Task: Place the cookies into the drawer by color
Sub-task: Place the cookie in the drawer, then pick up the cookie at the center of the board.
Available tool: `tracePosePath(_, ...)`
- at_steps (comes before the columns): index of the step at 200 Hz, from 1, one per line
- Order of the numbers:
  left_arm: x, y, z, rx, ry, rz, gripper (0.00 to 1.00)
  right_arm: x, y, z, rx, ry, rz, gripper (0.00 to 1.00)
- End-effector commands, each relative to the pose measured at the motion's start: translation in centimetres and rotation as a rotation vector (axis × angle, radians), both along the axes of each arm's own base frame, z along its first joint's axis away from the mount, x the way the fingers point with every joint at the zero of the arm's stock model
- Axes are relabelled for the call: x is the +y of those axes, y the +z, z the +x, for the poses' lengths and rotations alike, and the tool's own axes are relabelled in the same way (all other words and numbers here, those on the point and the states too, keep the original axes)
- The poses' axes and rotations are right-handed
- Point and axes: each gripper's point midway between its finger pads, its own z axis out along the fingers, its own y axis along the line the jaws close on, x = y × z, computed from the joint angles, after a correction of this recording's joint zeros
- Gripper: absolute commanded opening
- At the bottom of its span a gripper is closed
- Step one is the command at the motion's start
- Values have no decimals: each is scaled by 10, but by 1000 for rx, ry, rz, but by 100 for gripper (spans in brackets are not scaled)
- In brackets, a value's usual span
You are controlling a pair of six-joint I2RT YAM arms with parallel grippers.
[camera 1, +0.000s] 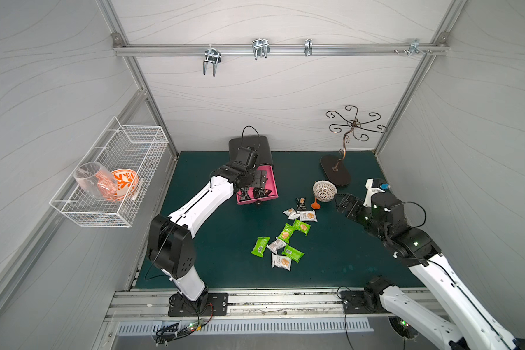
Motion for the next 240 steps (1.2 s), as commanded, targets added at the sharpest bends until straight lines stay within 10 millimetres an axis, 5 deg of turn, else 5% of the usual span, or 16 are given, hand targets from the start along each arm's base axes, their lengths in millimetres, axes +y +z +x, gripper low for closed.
tracePosePath(1, -62, 48, -3, -106, -91, -179, 88, 0, 1, 2, -9, -4, 0, 99)
tracePosePath(35, -148, 34, -20, -85, -225, -192, 86, -2, 4, 2, -17, -1, -14, 99)
tracePosePath(69, -197, -8, -18, 16, -215, -176, 80, -2, 3, 0, -15, 2, -5, 99)
tracePosePath(157, -219, -115, 2, 200, -143, -74, 67, 1, 4, -12, 9, 47, 13, 99)
tracePosePath(184, -215, -131, 6, 210, -110, -42, 64, 1, 9, -14, 3, 50, 17, 99)
tracePosePath(240, -211, -183, -10, 330, -145, 28, 64, 0, 10, -16, 10, 46, 25, 99)
